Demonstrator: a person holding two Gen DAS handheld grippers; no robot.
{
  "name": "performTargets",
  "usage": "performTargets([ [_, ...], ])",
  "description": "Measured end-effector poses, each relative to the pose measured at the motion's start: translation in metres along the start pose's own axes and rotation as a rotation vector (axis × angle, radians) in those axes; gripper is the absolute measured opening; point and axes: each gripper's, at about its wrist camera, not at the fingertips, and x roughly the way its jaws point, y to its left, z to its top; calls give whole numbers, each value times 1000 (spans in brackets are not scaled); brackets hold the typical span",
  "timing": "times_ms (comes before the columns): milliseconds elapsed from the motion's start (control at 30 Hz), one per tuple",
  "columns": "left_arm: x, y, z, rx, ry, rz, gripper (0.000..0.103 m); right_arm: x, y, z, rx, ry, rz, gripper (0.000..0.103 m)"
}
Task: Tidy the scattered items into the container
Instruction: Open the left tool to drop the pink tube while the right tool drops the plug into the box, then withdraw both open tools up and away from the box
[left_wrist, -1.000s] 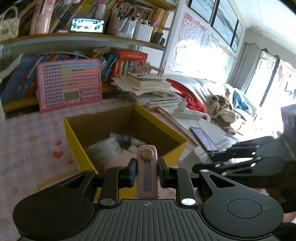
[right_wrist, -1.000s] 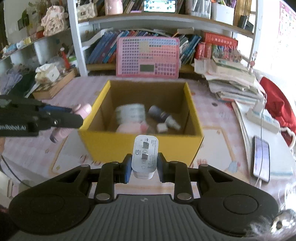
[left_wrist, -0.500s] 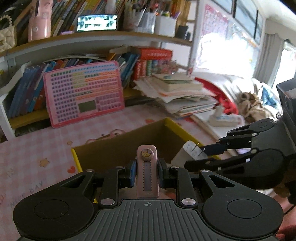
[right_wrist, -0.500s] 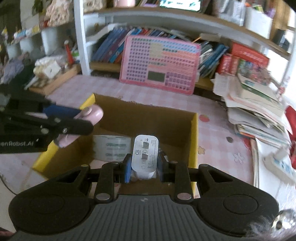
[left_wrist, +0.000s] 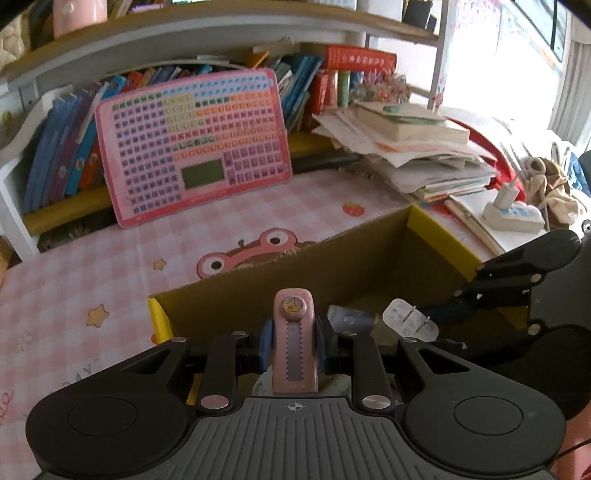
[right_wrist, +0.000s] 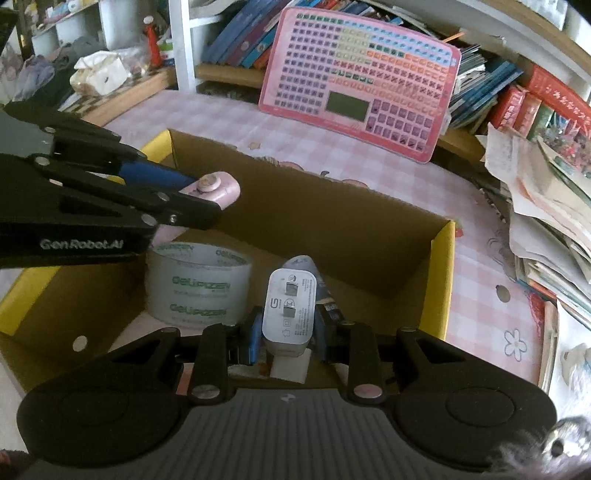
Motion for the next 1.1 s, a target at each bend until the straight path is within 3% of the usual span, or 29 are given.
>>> performTargets([
  [500,7,-4,-1,10,8,32,26,5,-7,1,19,3,23,25],
  [633,-4,-7,-2,16,-28,47,48,-4,-8,2,23,-34,8,27],
  [833,-36,-9,-7,-10,-123,88,71,-28,-6,0,40,-114,-20,35],
  [1100,-90,-9,-30,-66,-219,158,85,-66,4,-11,97,-234,-64,43],
])
